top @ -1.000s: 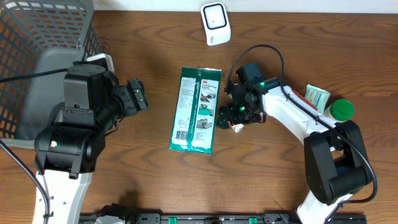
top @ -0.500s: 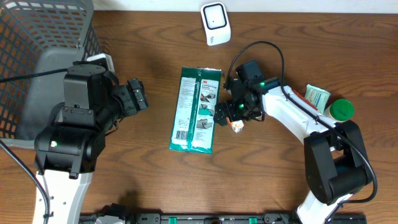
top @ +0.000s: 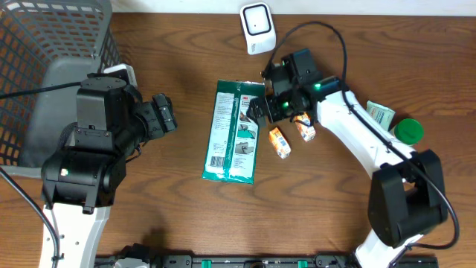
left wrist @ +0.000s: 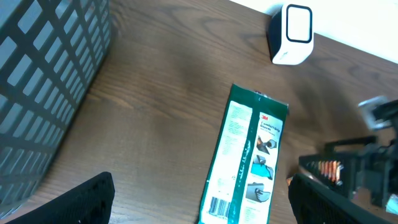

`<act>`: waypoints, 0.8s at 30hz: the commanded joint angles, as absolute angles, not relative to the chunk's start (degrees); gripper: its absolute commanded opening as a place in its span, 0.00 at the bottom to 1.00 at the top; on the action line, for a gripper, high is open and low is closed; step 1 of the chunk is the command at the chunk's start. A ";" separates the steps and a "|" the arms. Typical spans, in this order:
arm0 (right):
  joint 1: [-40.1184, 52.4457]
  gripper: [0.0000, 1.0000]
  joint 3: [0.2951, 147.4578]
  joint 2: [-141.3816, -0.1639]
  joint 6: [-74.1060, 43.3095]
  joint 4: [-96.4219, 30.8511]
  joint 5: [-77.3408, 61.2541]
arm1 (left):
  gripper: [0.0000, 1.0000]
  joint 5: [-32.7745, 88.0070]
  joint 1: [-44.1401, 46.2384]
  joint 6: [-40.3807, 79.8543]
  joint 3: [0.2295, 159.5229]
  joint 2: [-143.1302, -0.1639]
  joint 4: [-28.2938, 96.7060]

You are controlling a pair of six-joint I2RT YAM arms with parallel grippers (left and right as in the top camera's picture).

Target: Scan the item barcode

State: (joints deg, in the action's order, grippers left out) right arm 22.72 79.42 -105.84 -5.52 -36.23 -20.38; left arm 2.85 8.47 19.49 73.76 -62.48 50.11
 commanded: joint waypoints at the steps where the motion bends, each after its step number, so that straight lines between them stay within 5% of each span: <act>1: 22.33 0.99 80.88 -102.89 -2.35 -35.24 -20.38 | 0.90 2.94 8.54 19.35 74.32 -62.48 50.06; 24: 22.55 0.99 80.86 -102.87 -2.26 -35.57 -13.56 | 0.90 2.94 8.54 19.35 74.32 -62.48 50.09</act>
State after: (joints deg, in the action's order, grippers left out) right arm 22.72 79.88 -103.74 -3.18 -35.53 -14.06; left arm 2.85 8.47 19.49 73.76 -62.48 50.11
